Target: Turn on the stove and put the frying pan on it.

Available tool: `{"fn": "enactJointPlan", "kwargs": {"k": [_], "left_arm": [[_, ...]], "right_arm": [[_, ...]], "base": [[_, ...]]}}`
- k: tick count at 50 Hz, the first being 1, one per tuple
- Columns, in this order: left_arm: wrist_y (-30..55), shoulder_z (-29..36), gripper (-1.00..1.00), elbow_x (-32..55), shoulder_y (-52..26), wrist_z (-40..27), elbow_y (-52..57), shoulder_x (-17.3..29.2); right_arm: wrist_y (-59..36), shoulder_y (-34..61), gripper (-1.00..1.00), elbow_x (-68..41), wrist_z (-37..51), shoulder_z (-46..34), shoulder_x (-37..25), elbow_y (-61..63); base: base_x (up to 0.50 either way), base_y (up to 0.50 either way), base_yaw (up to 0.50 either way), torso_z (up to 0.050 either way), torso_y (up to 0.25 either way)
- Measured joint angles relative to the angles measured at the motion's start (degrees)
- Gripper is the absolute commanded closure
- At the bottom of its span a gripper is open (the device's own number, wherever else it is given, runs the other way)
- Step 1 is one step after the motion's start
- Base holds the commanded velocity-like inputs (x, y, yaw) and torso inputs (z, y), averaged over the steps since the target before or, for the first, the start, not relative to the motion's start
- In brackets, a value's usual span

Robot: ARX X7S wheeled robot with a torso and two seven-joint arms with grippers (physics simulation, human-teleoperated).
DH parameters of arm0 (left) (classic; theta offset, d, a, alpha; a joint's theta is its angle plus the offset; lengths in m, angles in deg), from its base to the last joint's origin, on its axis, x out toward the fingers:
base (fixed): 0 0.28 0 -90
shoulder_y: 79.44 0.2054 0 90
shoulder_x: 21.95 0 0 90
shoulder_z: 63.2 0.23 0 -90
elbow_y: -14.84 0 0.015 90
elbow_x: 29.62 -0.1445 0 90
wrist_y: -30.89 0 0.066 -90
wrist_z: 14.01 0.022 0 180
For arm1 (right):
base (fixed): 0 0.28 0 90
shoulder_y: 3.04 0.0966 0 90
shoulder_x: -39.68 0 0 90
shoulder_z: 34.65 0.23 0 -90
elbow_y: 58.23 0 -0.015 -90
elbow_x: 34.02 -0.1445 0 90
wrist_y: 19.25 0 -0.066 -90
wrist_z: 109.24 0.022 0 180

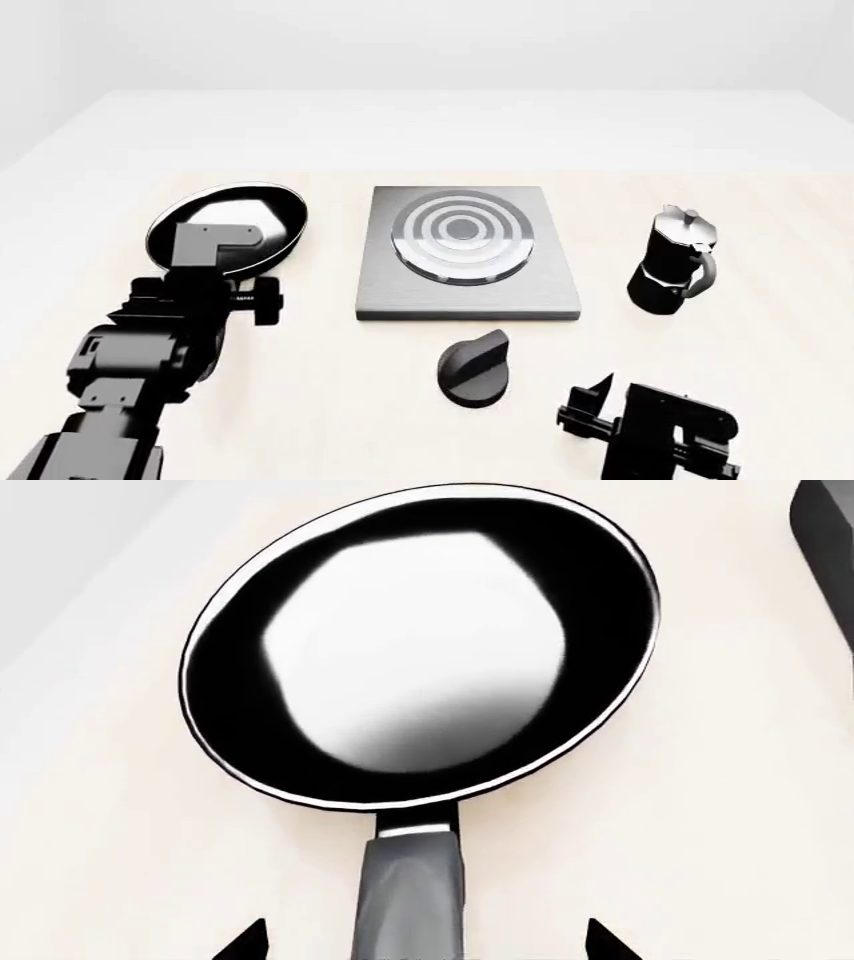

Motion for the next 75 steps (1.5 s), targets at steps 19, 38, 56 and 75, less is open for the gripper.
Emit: {"fn": "enactJointPlan", "kwargs": {"k": [19,38,56,75], "left_arm": [[-3.63,0.86,-1.0,-0.99,-1.48,1.28,-8.25,-0.99],[-6.0,1.71,-1.0,-1.64,-2.52,2.46,-13.82,-1.86],[-9.08,2.33,-1.0,-2.08,-3.43,3.24,-19.54,-2.84],[-13.09,2.46,-1.0,-2.57,-5.69,4.74,-26.15,-3.73]], "right_arm": [[-0.41,0.25,-1.0,-0.02,0.31,-0.68,-0.22,-0.17],[-0.7,0.36,-1.0,-0.21,0.62,-1.15,-0.47,-0.11],[-0.14,0.55,-1.0,-0.44,0.68,-1.41,-0.63,-0.86],[-0.51,0.62,-1.0,-0.7,1.13,-1.76,-0.8,-0.59]], "base": [[0.0,0.0,0.0,0.0,0.0],[0.0,0.0,0.0,0.0,0.0],[0.0,0.0,0.0,0.0,0.0],[0.0,0.0,0.0,0.0,0.0]]}}
